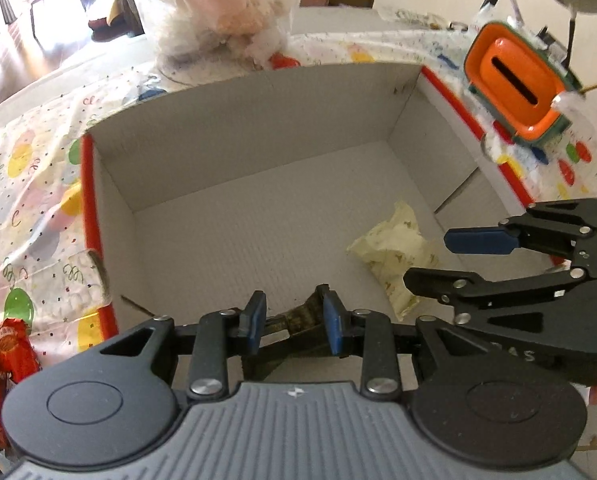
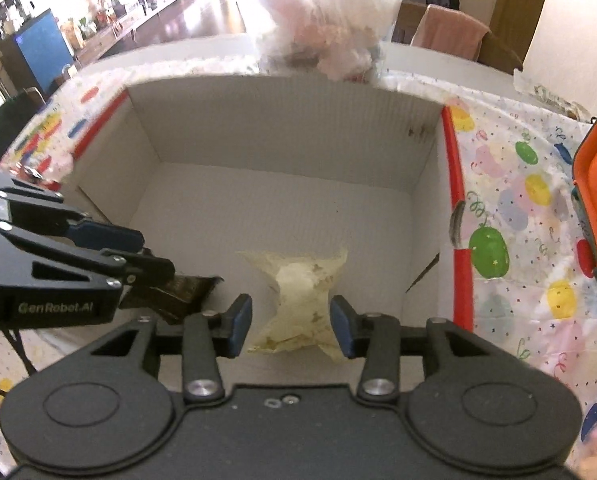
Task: Organize snacks
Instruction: 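Withdraw both tools from the box back toward the snack pile, then grasp the white packet with the left tool while the right tool grasps the blue cookie packet, then carry both packets into the red box and open both tools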
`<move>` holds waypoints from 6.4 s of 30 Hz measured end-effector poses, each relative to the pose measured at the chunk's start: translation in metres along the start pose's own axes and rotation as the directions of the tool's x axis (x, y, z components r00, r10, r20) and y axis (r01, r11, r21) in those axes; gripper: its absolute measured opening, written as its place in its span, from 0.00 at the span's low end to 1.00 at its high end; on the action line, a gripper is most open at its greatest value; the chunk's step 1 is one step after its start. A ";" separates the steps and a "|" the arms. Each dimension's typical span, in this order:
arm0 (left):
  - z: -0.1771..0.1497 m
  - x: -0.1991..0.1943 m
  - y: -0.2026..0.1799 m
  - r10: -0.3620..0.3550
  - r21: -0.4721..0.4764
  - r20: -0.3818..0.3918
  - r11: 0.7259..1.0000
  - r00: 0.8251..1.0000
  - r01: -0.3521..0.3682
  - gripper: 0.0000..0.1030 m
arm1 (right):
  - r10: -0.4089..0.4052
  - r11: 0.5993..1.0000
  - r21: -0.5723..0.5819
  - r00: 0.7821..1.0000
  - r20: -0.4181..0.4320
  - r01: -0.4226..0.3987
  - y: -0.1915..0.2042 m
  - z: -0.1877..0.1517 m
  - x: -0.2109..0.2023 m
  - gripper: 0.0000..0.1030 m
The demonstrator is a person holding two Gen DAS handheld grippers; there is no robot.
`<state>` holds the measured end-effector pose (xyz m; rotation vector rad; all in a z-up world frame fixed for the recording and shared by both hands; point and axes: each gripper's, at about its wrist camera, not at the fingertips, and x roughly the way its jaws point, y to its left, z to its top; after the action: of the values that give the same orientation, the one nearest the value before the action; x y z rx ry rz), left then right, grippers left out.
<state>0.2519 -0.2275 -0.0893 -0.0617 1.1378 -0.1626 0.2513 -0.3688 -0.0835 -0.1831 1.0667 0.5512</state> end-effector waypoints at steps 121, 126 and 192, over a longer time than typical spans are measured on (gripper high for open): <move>-0.250 -0.097 0.287 0.108 -0.100 0.137 0.990 0.985 -0.095 0.46 | 0.197 0.967 -0.194 0.964 0.178 -0.162 0.365 -0.022 0.041 0.16; -0.251 -0.109 0.282 0.106 -0.120 0.152 0.989 0.983 -0.088 0.46 | 0.200 0.971 -0.175 0.958 0.203 -0.166 0.360 -0.027 0.028 0.12; 0.025 0.000 0.010 0.074 -0.076 -0.007 0.994 0.997 -0.074 0.46 | 0.051 0.954 0.280 0.977 0.209 -0.109 -0.035 0.030 -0.003 0.12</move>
<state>0.2754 -0.2180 -0.0798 -0.0870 1.1490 -0.0531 0.2917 -0.3878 -0.0709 0.1721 0.9483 0.4687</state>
